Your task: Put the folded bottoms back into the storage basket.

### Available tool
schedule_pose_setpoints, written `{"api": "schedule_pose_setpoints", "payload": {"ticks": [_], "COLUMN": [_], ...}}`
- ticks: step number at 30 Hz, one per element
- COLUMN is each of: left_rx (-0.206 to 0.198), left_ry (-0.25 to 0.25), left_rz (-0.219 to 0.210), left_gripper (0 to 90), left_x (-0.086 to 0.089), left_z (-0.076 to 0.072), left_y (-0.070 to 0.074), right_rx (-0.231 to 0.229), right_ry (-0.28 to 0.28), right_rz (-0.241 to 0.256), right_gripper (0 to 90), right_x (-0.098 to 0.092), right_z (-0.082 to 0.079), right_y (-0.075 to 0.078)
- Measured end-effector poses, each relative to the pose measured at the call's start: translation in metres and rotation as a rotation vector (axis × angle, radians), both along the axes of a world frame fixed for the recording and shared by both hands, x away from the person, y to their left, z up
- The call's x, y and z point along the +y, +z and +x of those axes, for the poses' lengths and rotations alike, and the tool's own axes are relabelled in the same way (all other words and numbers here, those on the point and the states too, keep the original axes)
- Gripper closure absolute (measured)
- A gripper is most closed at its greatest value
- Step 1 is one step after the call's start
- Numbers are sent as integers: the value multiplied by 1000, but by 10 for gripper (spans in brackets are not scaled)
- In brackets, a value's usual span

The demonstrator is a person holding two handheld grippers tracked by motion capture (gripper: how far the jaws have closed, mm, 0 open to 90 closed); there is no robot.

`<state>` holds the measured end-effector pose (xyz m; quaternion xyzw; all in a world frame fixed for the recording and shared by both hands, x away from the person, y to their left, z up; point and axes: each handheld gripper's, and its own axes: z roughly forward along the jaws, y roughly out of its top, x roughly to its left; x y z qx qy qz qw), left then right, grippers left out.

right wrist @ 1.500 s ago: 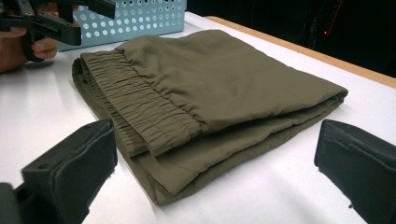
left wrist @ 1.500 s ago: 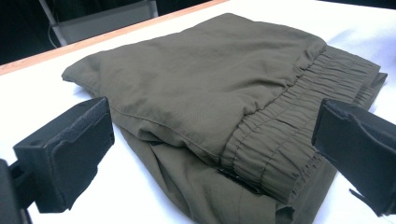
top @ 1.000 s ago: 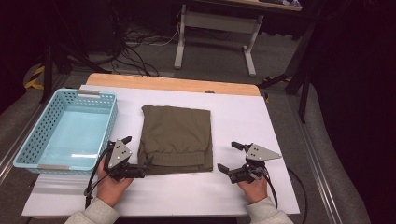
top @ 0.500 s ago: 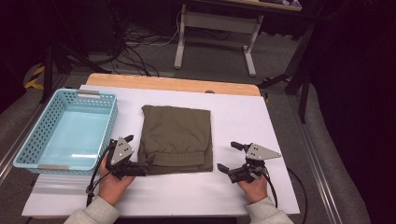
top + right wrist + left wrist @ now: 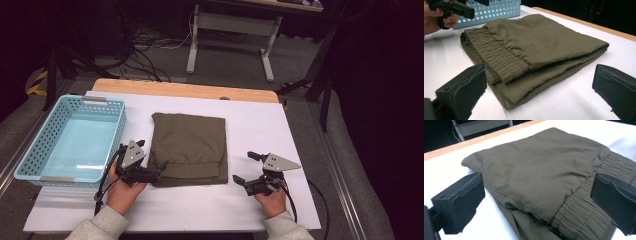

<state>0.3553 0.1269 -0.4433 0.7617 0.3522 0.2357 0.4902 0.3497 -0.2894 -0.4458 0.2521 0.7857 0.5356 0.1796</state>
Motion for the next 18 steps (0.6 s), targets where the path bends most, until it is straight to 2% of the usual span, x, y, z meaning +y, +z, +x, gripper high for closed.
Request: {"api": "schedule_pose_setpoints", "payload": {"ticks": [12,18], "left_rx": [39,60], "left_ry": [3,15], "left_rz": [25,50], "left_gripper": [4,4], "left_x": [-6,-12], "left_z": [20,35], "left_y": [9,15], "right_rx": [2,2], "right_ry": [1,1], "right_rz": [-6,-7], "right_gripper": [0,0], "right_x": [0,0], "right_z": [0,0], "right_y": [0,0]}}
